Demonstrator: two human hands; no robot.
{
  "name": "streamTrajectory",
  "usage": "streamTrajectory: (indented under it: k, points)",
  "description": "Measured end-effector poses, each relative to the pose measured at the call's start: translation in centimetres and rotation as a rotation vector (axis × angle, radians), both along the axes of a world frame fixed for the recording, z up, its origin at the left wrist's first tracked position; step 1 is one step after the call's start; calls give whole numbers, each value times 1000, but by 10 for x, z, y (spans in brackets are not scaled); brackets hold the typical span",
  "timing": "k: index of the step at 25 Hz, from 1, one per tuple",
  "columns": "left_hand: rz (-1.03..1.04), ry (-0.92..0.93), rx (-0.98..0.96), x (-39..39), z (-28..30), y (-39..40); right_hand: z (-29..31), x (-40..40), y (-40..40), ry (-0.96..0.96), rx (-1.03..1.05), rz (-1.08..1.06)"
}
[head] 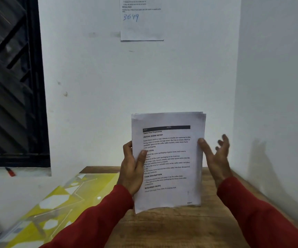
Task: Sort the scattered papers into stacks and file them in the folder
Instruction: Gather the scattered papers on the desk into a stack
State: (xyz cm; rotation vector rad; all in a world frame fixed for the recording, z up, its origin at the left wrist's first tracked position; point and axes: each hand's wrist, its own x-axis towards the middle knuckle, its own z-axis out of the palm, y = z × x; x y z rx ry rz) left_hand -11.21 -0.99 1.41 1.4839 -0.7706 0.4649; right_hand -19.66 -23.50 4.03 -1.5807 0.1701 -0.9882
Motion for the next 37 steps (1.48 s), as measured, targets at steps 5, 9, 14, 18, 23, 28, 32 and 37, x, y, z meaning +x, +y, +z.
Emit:
streamTrajectory:
  k: [5,9,14,18,23,28,32,37]
  points:
    - [53,21,11,2,-4,-7,-4,7,12,90,-113,315]
    - [70,116,-58,8,4,-5,-4,11,17,92,-107,280]
    - [7,291,-146,26,20,7,-18,13,12,132,22,522]
    - [-265,592,-178,35,-5,20,-43,20,25,84,103,433]
    - [-586,871,-36,29,-24,33,-54,19,20,90,204,504]
    - [-424,743,-78,35,-37,26,-63,13,10,156,212,634]
    - [-407,681,-118,35,-44,23,-67,17,8,117,220,621]
    - [-409,667,-143,35,-47,22,-69,17,8,110,156,581]
